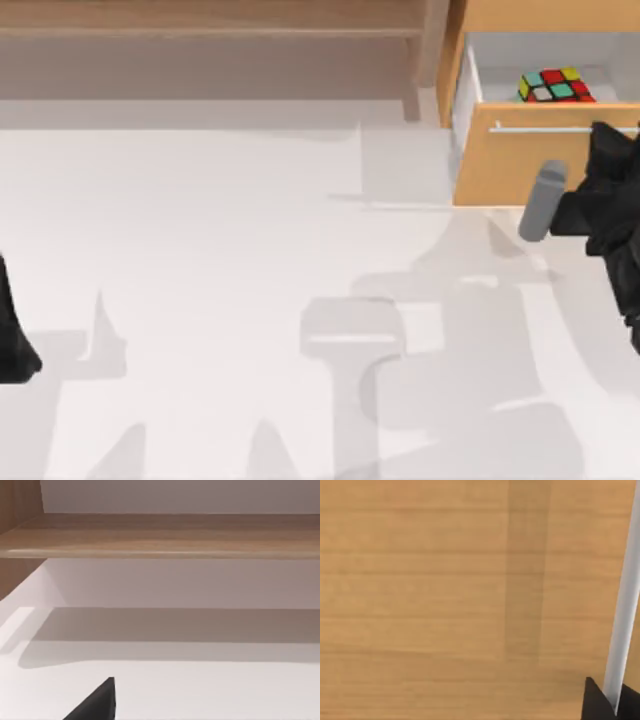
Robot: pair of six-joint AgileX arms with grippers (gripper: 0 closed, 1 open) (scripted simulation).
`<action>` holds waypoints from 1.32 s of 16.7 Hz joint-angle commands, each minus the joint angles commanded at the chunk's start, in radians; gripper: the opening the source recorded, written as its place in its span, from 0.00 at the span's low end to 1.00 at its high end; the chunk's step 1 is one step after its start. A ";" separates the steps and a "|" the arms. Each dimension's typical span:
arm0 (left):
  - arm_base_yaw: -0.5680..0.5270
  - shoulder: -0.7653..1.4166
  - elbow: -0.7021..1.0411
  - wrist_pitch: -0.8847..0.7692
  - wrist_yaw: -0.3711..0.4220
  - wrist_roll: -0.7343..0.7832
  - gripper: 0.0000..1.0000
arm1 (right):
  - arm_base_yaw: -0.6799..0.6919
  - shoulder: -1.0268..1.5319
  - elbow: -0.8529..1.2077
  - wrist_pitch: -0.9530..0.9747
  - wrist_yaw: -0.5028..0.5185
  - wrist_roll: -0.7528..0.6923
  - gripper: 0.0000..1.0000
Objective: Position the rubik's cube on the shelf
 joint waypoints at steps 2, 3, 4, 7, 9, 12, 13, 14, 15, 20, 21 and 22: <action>0.000 0.000 0.000 0.000 0.000 0.000 1.00 | 0.011 -0.020 -0.035 0.027 0.012 -0.001 0.00; 0.000 0.000 0.000 0.000 0.000 0.000 1.00 | 0.012 -0.022 -0.037 0.028 0.013 -0.001 0.00; 0.000 0.000 0.000 0.000 0.000 0.000 1.00 | 0.012 -0.022 -0.037 0.028 0.013 -0.001 0.00; 0.000 0.000 0.000 0.000 0.000 0.000 1.00 | 0.009 -0.020 -0.036 0.029 0.013 -0.003 0.00; 0.000 0.000 0.000 0.000 0.000 0.000 1.00 | 0.021 -0.029 -0.074 0.060 0.026 -0.008 0.00; 0.000 0.000 0.000 0.000 0.000 0.000 1.00 | 0.052 -0.056 -0.189 0.135 0.058 -0.006 0.00; 0.000 0.000 0.000 0.000 0.000 0.000 1.00 | 0.063 -0.067 -0.227 0.161 0.068 -0.004 0.00; 0.000 0.000 0.000 0.000 0.000 0.000 1.00 | 0.072 -0.077 -0.255 0.182 0.076 -0.002 0.00; 0.000 0.000 0.000 0.000 0.000 0.000 1.00 | 0.079 -0.084 -0.272 0.197 0.082 -0.001 0.00; 0.000 0.000 0.000 0.000 0.000 0.000 1.00 | 0.082 -0.086 -0.279 0.203 0.085 0.000 0.08; 0.000 0.000 0.000 0.000 0.000 0.000 1.00 | 0.082 -0.086 -0.279 0.203 0.085 0.000 0.15; 0.000 0.000 0.000 0.000 0.000 0.000 1.00 | 0.082 -0.086 -0.279 0.203 0.085 0.000 0.23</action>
